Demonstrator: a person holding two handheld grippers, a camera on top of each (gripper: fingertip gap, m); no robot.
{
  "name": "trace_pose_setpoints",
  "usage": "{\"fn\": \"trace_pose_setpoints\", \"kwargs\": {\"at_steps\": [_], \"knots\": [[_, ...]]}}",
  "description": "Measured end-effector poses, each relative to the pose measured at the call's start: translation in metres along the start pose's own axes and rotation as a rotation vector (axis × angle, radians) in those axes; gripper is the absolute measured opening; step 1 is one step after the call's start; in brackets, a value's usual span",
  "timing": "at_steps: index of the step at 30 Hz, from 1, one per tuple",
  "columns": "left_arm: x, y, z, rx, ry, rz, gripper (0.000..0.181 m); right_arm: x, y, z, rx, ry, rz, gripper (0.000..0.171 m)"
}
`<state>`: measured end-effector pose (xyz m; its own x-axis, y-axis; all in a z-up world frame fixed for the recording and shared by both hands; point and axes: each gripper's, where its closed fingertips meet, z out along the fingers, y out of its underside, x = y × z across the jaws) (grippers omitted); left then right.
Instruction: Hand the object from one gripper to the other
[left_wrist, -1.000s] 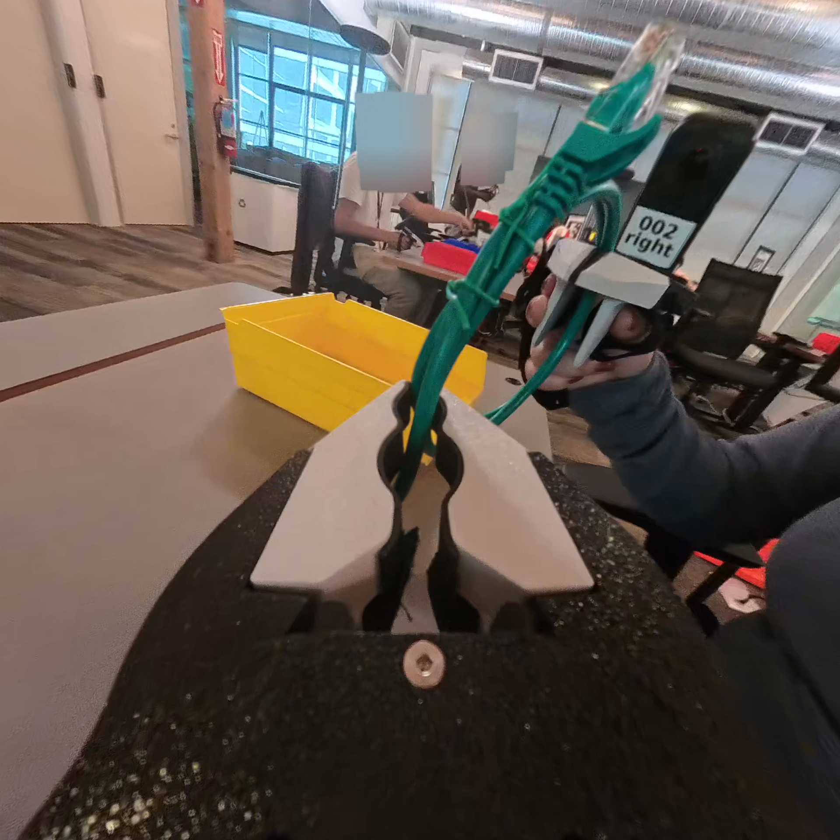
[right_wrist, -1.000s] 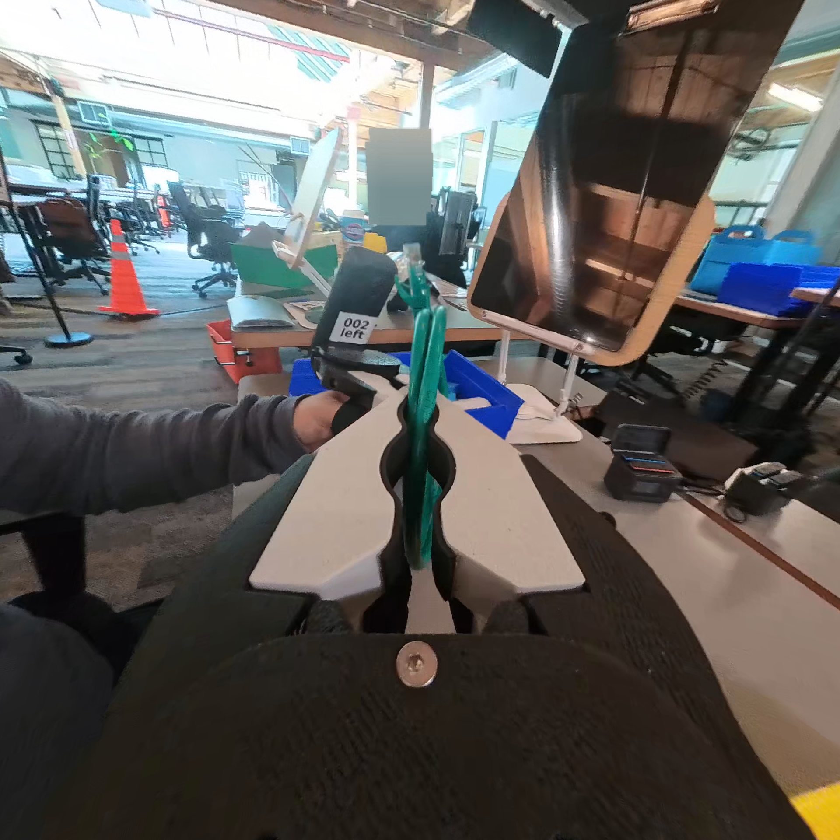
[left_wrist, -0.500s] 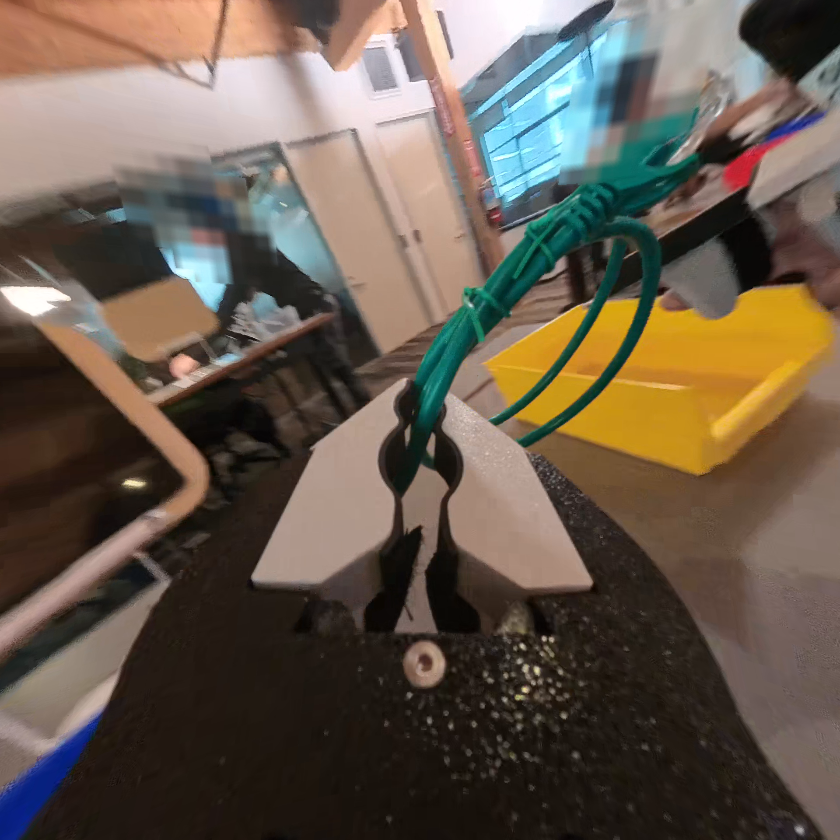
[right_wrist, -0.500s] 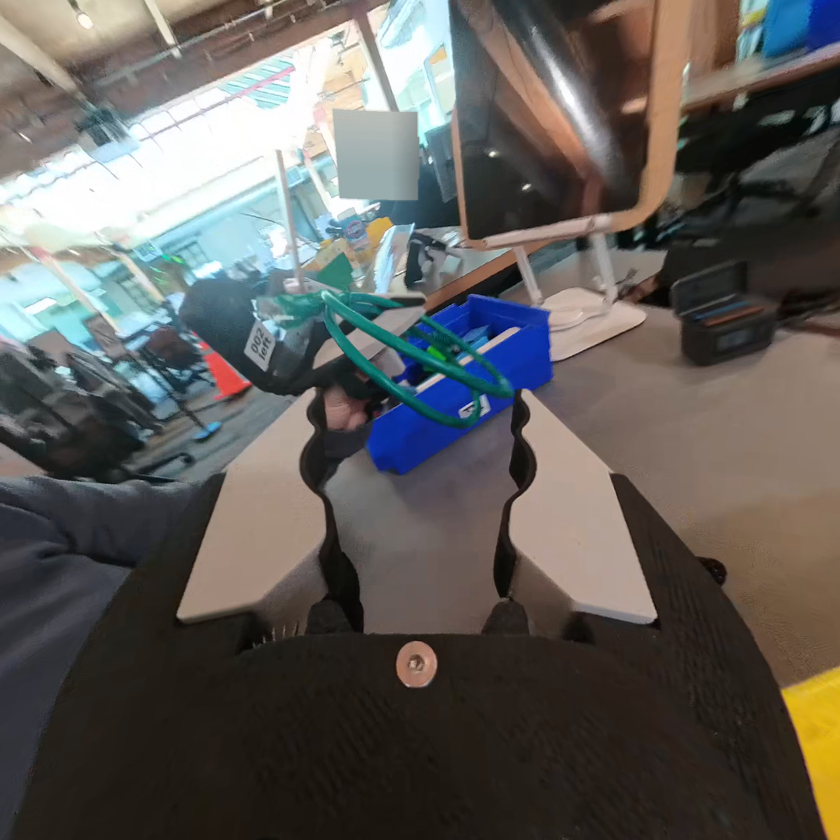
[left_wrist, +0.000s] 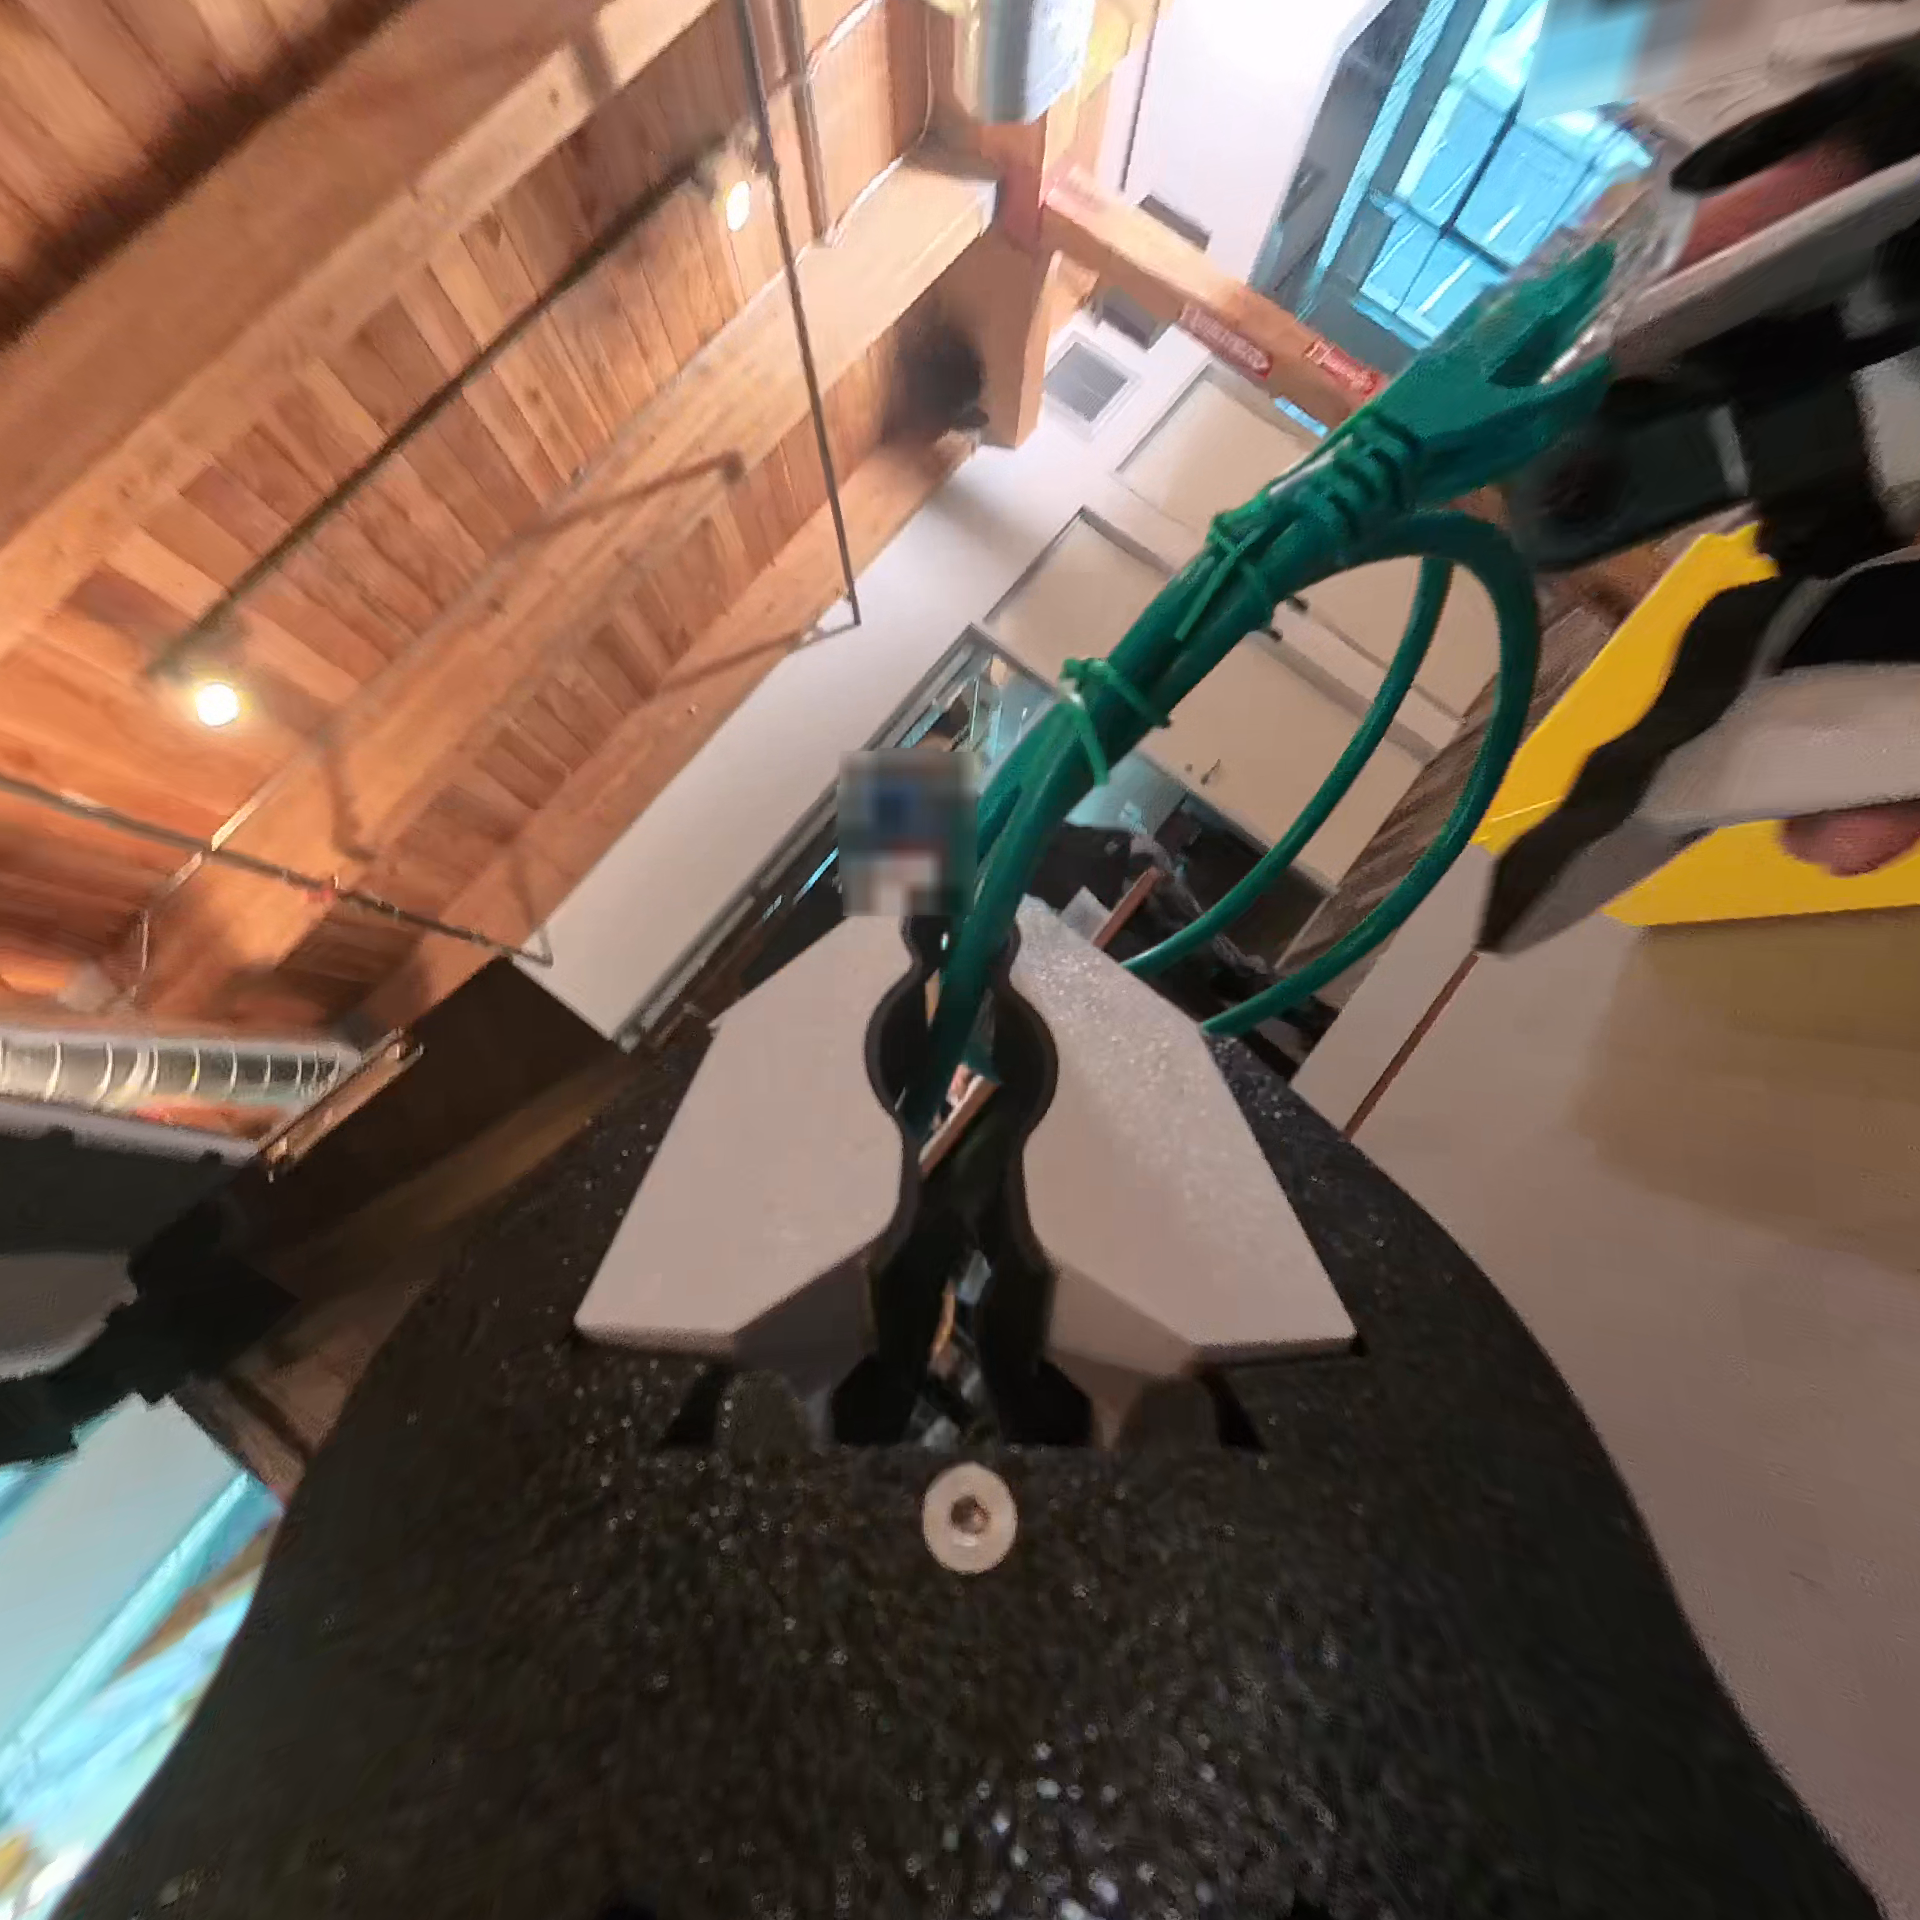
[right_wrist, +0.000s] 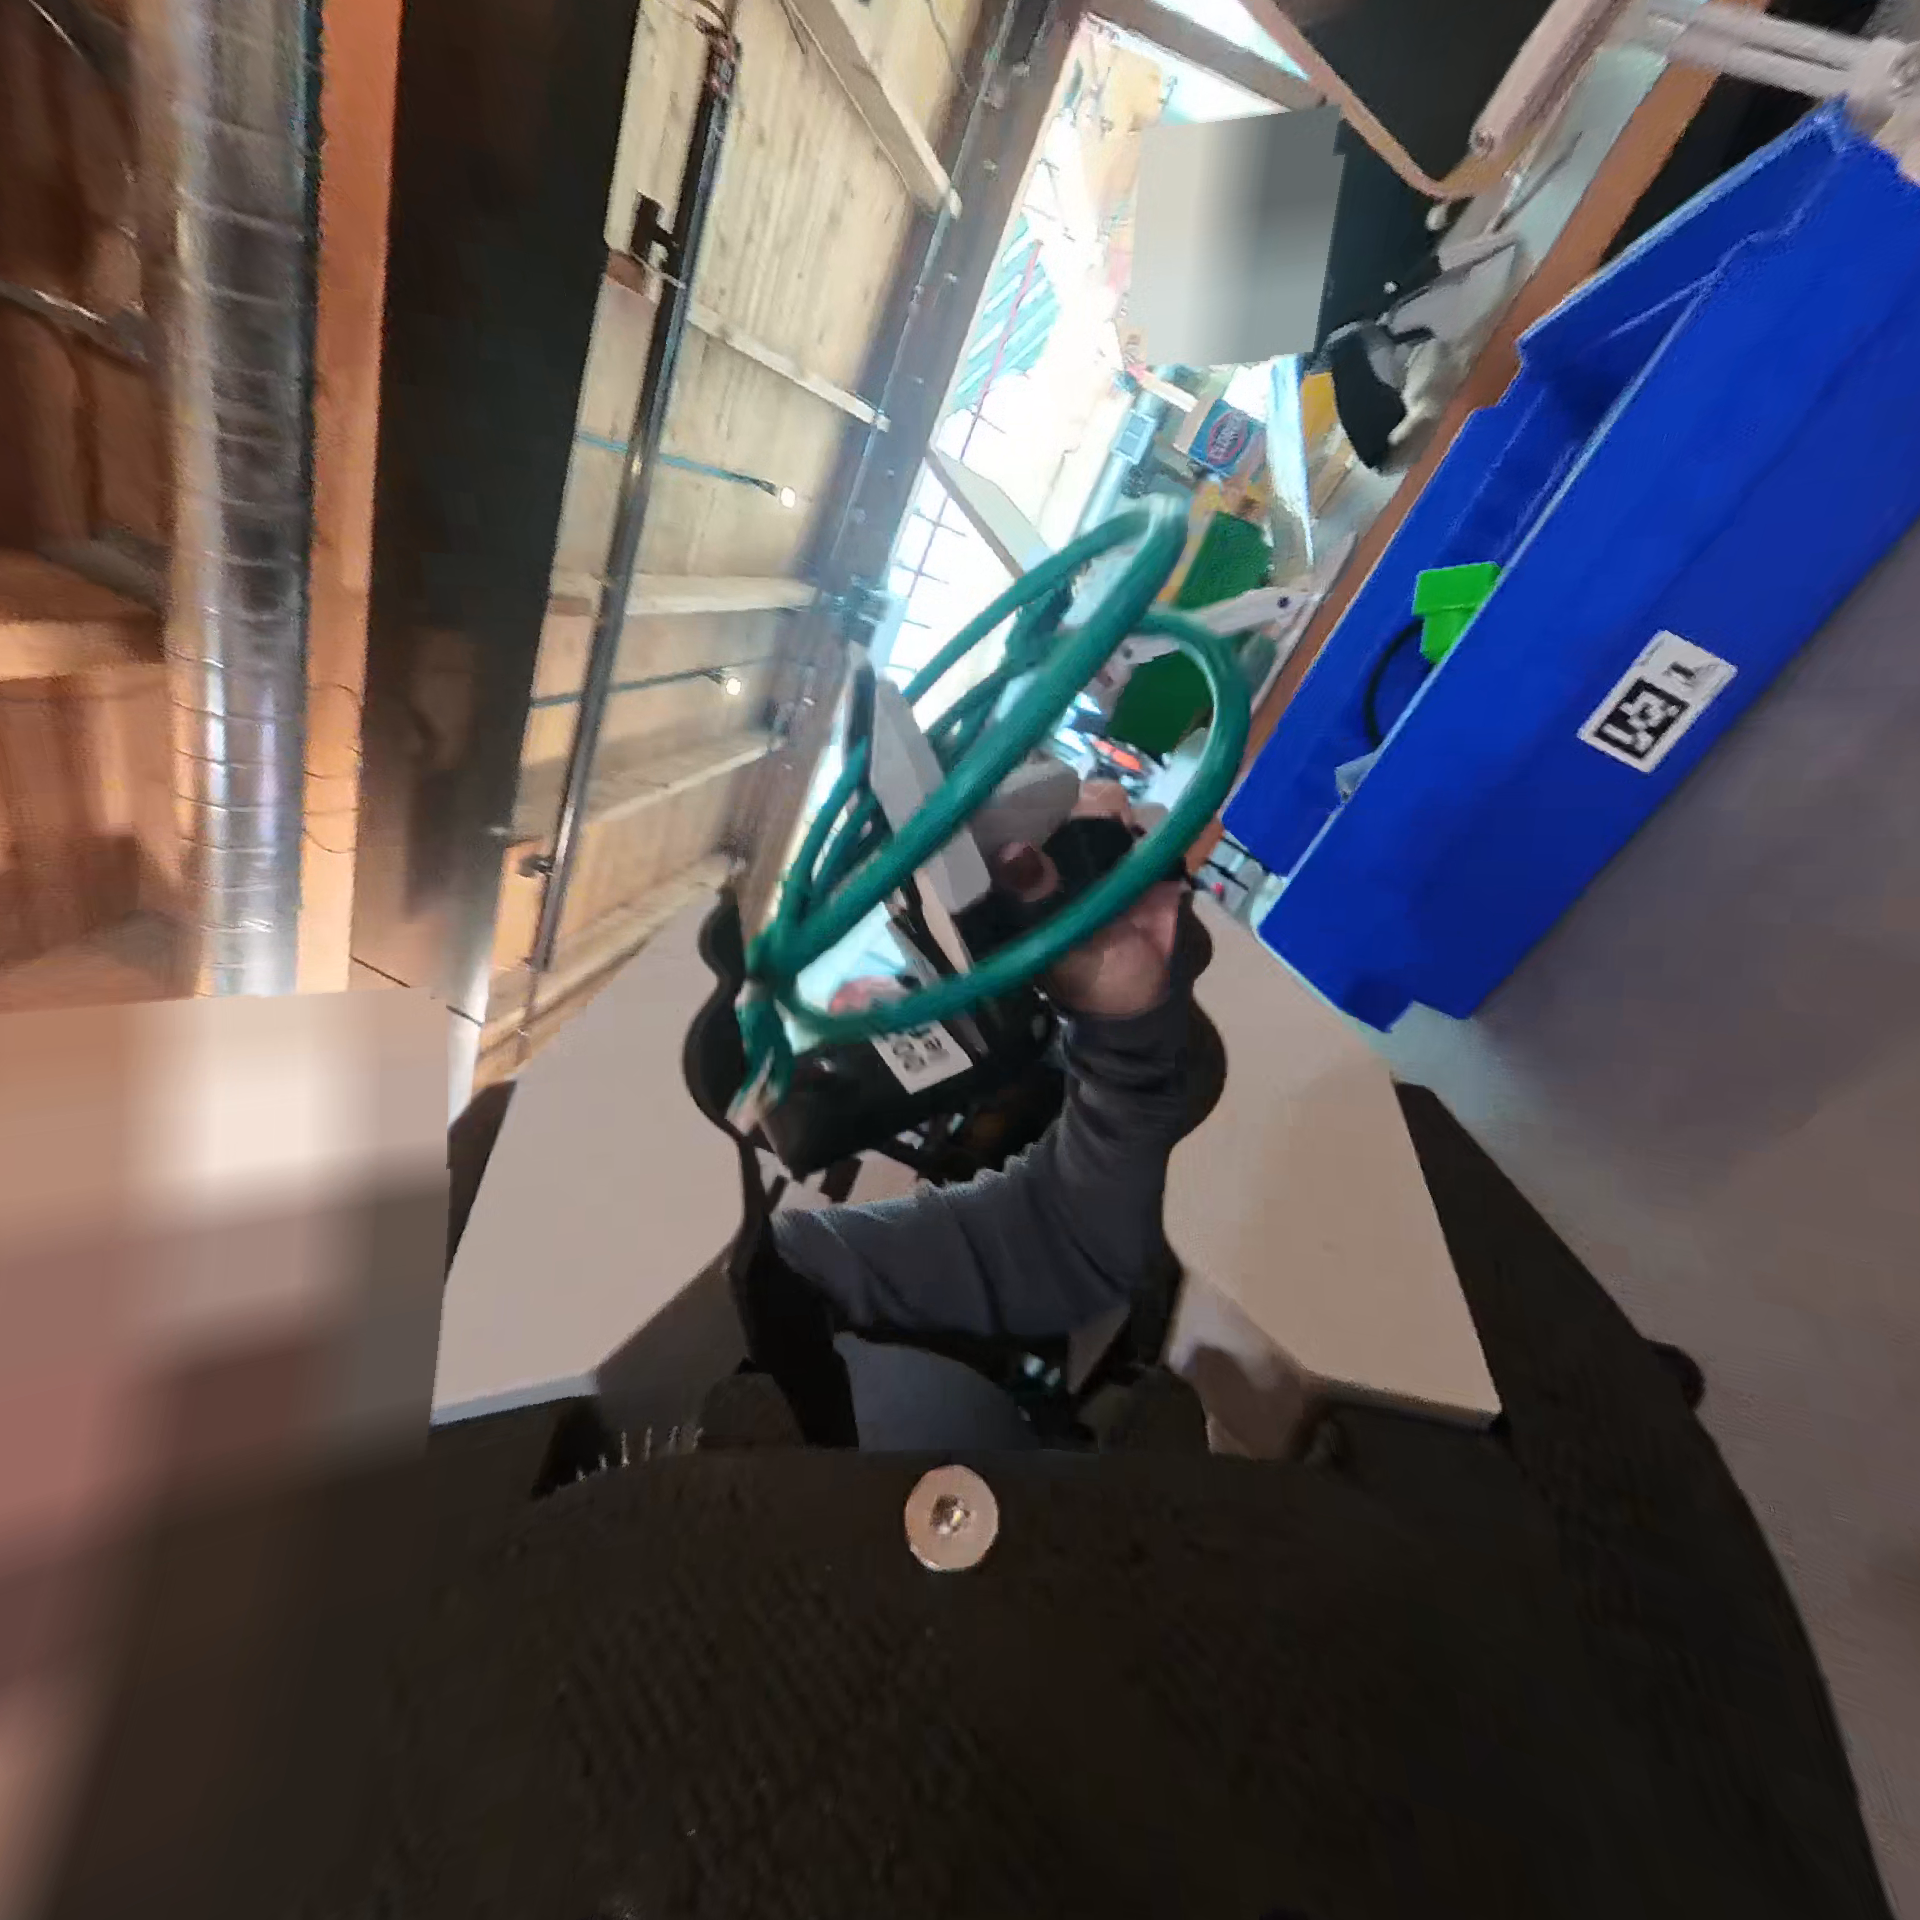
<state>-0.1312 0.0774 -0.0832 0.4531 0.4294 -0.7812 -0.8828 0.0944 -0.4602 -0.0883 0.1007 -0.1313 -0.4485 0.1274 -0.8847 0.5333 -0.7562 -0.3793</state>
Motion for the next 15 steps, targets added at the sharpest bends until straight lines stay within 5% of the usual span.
{"fn": "trace_pose_setpoints", "kwargs": {"at_steps": [1,3,7,15], "knots": [[0.005,-0.005,-0.001,0.031,0.017,0.024,0.003,0.0,-0.003,0.001,0.026,-0.011,-0.001,0.072],[0.012,-0.01,-0.003,0.06,0.038,0.074,0.003,0.001,-0.009,0.0,0.068,-0.016,-0.044,0.04],[0.02,-0.001,0.001,0.035,0.092,0.058,0.006,-0.008,-0.017,-0.009,0.106,-0.005,-0.154,0.009],[0.046,0.016,0.006,-0.059,0.308,-0.045,0.036,-0.021,-0.027,-0.018,0.15,0.157,-0.528,0.0]]}}
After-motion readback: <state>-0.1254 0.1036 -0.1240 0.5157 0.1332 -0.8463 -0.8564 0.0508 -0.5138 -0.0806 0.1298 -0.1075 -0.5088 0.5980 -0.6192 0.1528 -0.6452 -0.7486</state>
